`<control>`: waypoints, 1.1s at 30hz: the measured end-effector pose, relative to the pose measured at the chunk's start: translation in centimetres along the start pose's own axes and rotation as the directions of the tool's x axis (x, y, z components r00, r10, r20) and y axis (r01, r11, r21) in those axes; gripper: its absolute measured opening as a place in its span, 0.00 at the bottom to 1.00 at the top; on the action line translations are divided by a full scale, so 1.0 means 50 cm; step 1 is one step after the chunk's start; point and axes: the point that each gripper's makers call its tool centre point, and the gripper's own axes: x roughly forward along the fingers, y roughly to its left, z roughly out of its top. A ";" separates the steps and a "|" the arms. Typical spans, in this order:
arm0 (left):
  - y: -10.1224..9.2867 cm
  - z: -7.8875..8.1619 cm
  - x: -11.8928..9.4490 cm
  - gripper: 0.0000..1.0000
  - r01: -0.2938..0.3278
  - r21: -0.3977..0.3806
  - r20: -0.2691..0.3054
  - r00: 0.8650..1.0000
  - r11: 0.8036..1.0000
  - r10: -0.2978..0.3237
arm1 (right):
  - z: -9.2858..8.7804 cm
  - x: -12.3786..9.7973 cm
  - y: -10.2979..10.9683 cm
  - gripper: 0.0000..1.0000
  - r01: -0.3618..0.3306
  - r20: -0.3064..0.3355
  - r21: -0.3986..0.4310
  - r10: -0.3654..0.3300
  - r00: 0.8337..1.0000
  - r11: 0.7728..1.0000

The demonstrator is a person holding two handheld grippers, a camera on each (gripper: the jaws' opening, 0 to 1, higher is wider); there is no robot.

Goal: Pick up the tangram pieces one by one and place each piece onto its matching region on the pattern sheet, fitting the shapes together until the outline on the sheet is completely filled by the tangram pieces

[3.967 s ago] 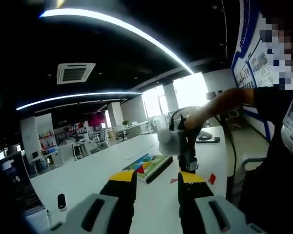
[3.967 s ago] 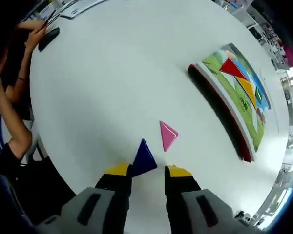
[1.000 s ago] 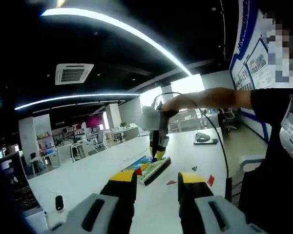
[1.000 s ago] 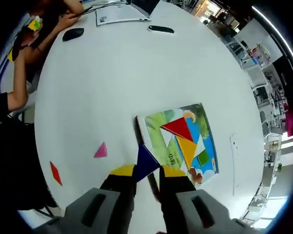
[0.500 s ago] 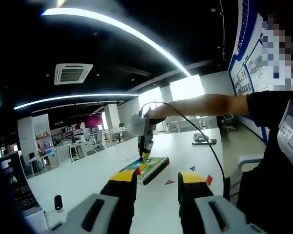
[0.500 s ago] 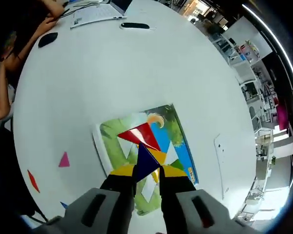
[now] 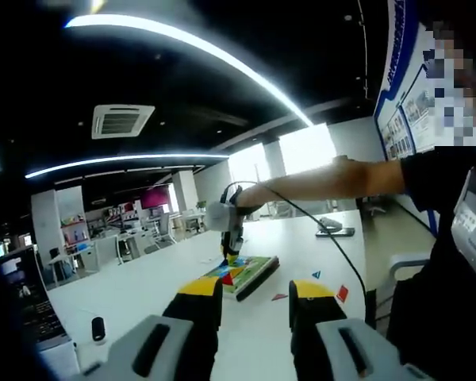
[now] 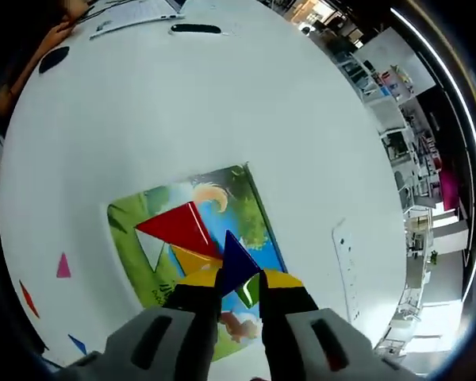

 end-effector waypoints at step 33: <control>0.004 0.007 -0.003 0.35 -0.006 0.010 0.007 1.000 1.000 0.006 | -0.021 0.048 -0.009 0.20 -0.009 0.001 0.078 0.009 1.000 0.997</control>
